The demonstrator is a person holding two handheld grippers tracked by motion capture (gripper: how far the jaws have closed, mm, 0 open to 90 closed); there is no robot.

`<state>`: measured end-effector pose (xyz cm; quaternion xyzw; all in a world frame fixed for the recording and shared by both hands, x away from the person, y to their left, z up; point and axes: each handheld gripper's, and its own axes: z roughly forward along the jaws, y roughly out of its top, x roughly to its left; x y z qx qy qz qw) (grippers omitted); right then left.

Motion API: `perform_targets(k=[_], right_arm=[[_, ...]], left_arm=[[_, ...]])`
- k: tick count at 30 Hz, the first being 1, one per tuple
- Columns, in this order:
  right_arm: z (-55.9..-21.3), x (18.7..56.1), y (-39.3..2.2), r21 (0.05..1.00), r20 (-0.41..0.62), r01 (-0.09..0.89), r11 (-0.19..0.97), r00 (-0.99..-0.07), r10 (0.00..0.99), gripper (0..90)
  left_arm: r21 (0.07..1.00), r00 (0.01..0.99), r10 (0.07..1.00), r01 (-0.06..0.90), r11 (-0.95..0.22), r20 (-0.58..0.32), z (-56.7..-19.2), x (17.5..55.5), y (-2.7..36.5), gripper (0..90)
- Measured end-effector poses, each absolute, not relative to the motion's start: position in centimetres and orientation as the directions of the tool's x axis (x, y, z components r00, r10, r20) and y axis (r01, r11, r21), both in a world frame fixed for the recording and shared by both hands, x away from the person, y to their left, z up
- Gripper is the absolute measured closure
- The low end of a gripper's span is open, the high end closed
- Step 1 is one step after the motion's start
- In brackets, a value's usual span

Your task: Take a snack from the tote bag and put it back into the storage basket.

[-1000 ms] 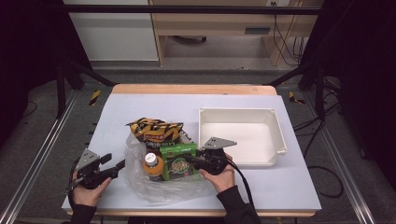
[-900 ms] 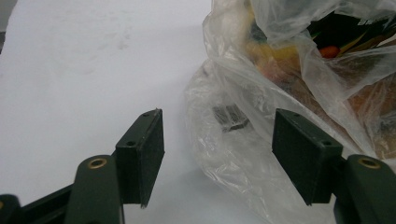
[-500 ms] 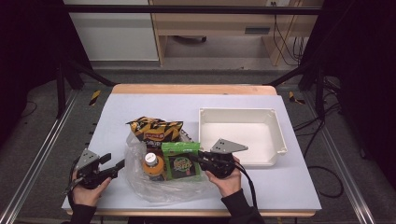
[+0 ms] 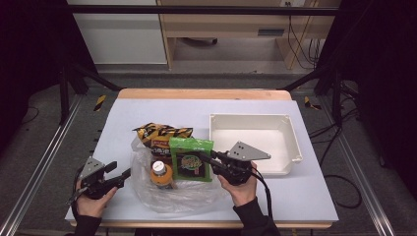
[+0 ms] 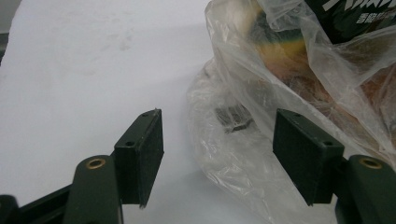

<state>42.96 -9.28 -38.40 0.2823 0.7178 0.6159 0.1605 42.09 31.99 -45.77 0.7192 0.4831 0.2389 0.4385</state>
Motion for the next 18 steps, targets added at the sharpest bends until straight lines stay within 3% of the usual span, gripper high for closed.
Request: perform_targets(k=[18], right_arm=[[-34.9, 42.7, -10.5, 0.991, 0.093, 0.132, 0.017, -0.776, 0.624, 78.9]], left_arm=[[0.864, 0.420, 0.904, 0.481, -0.146, -0.081, -45.7, 42.1, 32.1, 32.4]])
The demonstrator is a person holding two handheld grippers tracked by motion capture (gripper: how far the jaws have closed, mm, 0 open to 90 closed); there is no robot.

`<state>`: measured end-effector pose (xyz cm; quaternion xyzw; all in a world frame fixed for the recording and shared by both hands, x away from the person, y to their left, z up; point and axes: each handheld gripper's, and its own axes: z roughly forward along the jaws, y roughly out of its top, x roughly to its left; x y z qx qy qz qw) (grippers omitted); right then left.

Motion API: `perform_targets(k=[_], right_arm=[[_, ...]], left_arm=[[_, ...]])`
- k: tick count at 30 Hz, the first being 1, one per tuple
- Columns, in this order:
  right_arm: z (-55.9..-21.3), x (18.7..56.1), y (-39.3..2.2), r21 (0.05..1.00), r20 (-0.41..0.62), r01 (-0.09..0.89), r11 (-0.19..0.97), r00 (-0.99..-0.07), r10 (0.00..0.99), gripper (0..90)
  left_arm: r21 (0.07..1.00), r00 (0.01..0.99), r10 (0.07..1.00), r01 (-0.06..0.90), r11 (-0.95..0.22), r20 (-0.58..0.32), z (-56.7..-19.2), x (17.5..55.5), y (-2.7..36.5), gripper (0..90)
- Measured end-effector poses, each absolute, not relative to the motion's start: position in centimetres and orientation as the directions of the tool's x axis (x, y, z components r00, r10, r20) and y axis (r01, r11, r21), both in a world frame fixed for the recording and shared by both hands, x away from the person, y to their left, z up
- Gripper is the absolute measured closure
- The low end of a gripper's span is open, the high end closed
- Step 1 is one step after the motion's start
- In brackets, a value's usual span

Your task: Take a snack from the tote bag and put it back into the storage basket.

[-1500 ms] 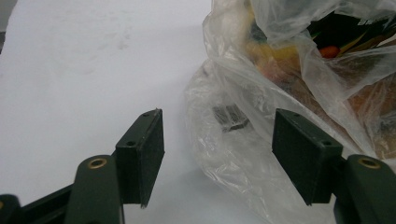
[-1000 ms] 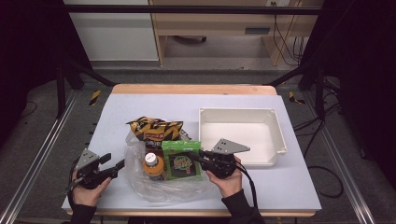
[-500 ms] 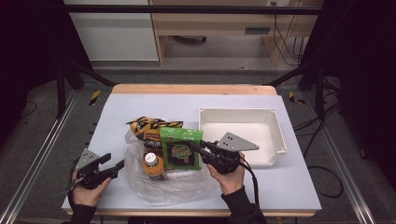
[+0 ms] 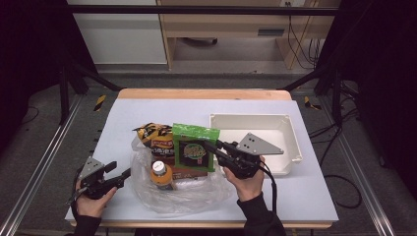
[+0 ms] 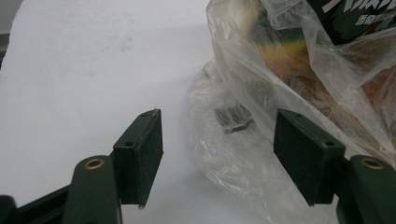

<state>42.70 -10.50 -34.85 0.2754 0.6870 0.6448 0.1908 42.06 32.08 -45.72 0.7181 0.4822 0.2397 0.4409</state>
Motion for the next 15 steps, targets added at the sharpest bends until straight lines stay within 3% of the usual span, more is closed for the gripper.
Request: perform_targets(k=[15], right_arm=[[-34.8, 43.9, -14.4, 0.989, 0.085, 0.144, 0.025, -0.708, 0.702, 78.8]], left_arm=[[0.867, 0.412, 0.907, 0.479, -0.135, -0.087, -45.7, 42.1, 32.3, 31.7]])
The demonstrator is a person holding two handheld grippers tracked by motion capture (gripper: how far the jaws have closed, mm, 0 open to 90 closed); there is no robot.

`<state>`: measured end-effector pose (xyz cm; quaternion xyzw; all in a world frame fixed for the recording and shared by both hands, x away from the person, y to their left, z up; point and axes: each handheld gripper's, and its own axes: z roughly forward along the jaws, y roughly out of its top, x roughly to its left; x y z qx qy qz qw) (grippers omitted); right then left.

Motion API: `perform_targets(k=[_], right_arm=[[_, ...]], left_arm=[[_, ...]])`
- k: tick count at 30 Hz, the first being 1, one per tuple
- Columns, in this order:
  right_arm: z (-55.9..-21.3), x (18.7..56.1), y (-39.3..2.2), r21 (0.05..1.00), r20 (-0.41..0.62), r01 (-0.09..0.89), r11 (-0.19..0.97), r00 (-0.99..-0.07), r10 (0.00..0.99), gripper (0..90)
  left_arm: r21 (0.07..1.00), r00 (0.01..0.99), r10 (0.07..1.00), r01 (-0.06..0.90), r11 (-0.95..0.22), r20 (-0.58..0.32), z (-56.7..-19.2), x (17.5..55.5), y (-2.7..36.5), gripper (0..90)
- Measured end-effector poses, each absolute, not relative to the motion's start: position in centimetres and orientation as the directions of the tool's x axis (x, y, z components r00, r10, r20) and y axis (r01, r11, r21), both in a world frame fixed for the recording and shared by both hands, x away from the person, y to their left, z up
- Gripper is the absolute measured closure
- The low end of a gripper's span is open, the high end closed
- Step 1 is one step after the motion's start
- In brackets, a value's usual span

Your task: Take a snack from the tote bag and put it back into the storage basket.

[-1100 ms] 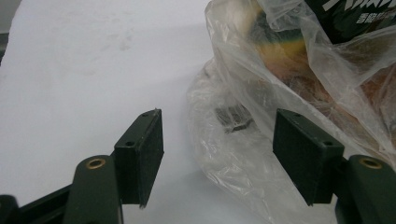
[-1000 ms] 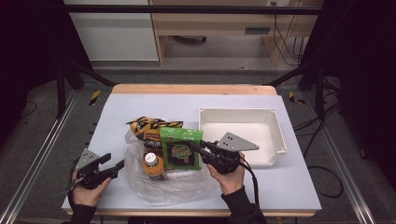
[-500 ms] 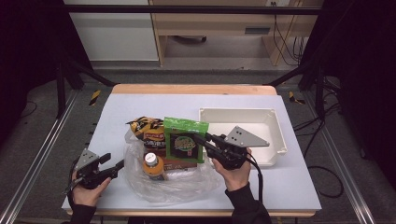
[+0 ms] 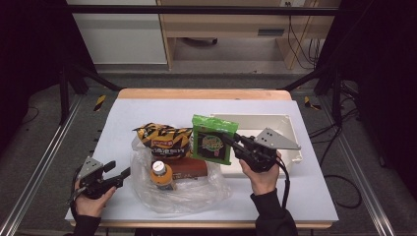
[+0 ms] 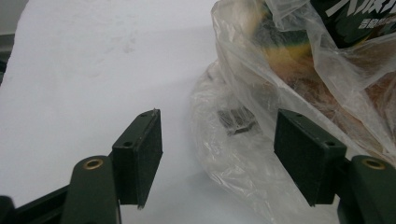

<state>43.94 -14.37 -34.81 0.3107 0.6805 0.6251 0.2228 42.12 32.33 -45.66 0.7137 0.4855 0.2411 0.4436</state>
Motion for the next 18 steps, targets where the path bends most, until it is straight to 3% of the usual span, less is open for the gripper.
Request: perform_targets(k=[18], right_arm=[[-35.8, 47.1, -17.6, 0.986, 0.090, 0.164, 0.020, -0.635, 0.767, 78.8]], left_arm=[[0.866, 0.410, 0.908, 0.480, -0.139, -0.082, -45.7, 42.4, 32.4, 31.4]])
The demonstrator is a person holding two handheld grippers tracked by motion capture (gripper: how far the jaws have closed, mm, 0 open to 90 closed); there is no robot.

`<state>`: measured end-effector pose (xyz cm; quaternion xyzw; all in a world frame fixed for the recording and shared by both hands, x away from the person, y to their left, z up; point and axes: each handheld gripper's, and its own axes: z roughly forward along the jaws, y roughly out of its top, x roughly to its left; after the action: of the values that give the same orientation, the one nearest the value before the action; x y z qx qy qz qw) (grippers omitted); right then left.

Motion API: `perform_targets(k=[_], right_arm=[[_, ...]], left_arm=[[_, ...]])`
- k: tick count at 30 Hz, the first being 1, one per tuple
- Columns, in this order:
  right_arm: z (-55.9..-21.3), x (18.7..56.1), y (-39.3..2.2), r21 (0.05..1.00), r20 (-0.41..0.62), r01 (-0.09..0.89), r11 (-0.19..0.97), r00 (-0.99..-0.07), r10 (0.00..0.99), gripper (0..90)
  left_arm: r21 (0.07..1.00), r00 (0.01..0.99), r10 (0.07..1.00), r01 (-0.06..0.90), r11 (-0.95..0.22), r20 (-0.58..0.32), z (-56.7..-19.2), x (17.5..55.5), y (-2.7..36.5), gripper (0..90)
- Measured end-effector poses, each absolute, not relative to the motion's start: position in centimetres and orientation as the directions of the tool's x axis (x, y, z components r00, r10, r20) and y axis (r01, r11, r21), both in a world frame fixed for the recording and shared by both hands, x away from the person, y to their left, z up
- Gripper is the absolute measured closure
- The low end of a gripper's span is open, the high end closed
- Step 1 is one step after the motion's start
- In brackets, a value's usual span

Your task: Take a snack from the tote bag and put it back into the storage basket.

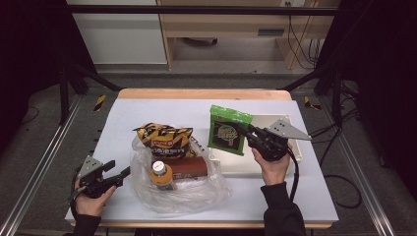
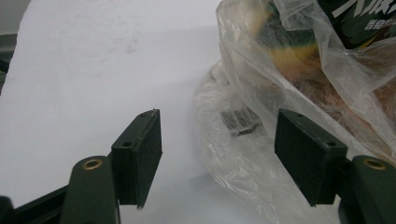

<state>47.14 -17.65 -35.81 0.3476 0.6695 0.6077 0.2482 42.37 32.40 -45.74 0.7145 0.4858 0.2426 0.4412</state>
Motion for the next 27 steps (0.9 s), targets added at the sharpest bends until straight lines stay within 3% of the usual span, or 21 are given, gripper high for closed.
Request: perform_targets(k=[9, 27], right_arm=[[-36.4, 49.6, -18.7, 0.982, 0.112, 0.187, 0.000, -0.589, 0.800, 78.8], [-40.5, 55.0, -17.6, 0.958, 0.092, 0.277, 0.072, -0.539, 0.838, 78.6]], left_arm=[[0.868, 0.404, 0.911, 0.478, -0.134, -0.082, -45.7, 42.4, 32.6, 31.3], [0.869, 0.404, 0.911, 0.477, -0.135, -0.079, -45.7, 42.6, 32.7, 31.3]])
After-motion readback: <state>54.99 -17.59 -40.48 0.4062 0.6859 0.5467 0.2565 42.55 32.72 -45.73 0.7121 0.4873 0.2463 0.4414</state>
